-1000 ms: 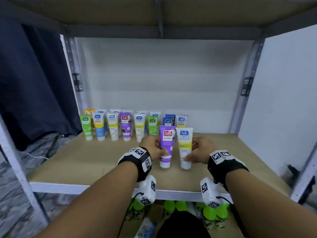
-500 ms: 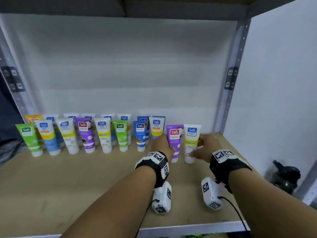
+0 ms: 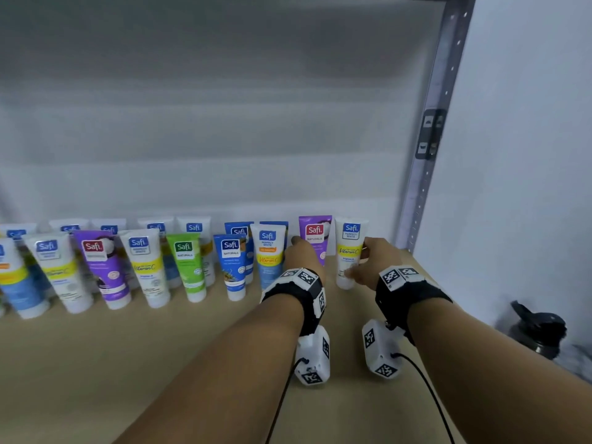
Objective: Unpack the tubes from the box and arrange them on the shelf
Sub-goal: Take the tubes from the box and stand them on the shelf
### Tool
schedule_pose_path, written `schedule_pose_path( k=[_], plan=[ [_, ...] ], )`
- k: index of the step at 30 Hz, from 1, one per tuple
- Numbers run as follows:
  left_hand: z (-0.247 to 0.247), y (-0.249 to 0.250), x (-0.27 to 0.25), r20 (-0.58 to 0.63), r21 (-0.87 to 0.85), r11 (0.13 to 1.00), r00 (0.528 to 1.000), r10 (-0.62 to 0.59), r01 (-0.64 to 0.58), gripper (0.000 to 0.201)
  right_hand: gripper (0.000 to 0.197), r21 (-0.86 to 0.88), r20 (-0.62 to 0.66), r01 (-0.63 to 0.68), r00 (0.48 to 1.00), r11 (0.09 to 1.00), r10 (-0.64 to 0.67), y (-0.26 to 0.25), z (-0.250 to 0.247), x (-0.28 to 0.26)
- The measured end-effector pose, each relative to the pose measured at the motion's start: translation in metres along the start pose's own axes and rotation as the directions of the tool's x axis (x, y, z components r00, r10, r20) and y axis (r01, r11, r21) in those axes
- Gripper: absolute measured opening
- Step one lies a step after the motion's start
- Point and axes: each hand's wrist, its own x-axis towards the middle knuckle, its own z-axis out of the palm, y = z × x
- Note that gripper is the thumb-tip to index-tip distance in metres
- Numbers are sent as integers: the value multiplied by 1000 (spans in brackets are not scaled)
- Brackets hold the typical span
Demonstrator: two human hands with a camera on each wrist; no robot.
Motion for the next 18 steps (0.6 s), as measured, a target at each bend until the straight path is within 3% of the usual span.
schedule_pose_path(
  k=[9, 18],
  plan=[
    [6, -1, 11, -4, 33, 999, 1000, 7, -7, 46, 47, -21, -11, -31, 999, 999, 31, -3, 8, 22],
    [-8, -19, -17, 110, 139, 987, 991, 72, -87, 26, 51, -181, 13, -143, 989, 973, 148, -15, -7, -14]
  ],
)
